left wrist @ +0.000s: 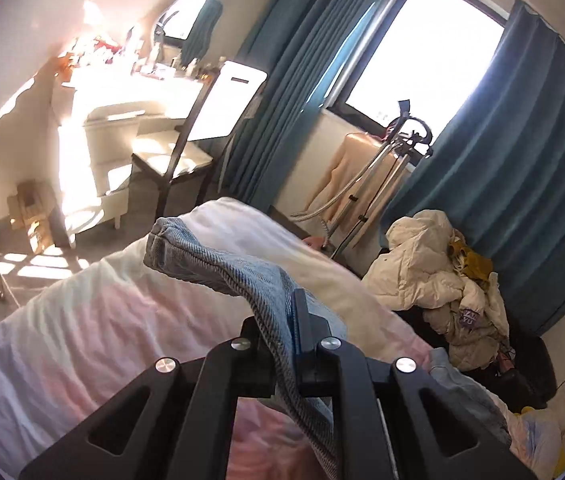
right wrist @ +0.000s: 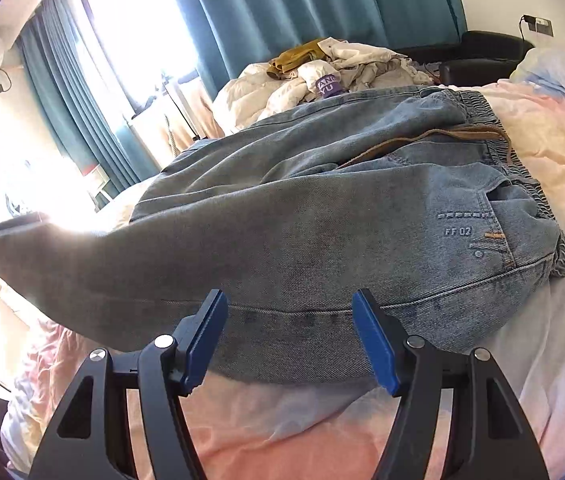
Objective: Fold clothes
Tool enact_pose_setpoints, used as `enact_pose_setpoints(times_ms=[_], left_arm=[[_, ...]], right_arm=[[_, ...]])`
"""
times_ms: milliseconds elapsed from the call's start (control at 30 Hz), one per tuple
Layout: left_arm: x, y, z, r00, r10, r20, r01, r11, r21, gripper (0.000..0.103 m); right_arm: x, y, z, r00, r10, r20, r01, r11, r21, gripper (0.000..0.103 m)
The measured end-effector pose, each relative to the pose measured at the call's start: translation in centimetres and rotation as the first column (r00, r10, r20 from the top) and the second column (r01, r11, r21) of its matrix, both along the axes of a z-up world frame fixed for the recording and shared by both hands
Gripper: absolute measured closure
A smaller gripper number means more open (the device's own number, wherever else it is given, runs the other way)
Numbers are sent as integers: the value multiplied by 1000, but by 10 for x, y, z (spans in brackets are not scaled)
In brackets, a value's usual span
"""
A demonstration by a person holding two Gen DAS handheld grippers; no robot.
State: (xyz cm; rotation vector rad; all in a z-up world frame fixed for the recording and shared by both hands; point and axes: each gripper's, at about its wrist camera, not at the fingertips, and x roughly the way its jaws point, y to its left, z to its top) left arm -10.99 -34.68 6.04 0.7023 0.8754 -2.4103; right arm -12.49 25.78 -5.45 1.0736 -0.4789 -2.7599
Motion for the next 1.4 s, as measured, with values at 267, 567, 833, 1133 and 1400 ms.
enact_pose_setpoints(times_ms=[267,567,833,1133,1400], left_arm=[[47,-27,-123,986,71,152,-109,961,254,97],[69,7,-122,981,-62,183,1,947,320,69],[98,45,-76,988,-116,100,88,966,244,31],[82,128,-38,947,-314,73,302,943,141,30],[45,237,-33,849,-514,119,517,856,8,30]], right_arm=[[1,1,-1,1000,6,14,-6,1000,17,37],[6,7,4,1000,-27,15,26,999,42,37],[20,36,15,993,-112,26,111,993,23,37],[47,112,33,971,-228,78,239,946,-221,37],[58,170,26,947,-282,155,321,867,-381,37]])
